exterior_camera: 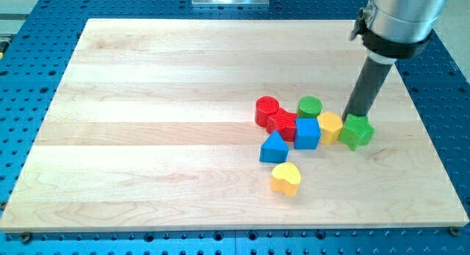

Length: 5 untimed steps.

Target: Move the green star to the bottom right of the yellow hexagon

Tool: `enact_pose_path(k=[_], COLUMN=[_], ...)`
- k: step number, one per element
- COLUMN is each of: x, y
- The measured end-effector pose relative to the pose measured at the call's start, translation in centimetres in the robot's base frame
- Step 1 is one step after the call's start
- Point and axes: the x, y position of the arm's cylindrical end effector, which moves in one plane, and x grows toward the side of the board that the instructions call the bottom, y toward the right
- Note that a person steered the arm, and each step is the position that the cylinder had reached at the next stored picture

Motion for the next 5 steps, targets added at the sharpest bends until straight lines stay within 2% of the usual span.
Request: enact_pose_path(k=[1,2,3,5], x=[0.1,1.7,3.8,8.1], y=[-3.5,-2.1,3.3,4.7])
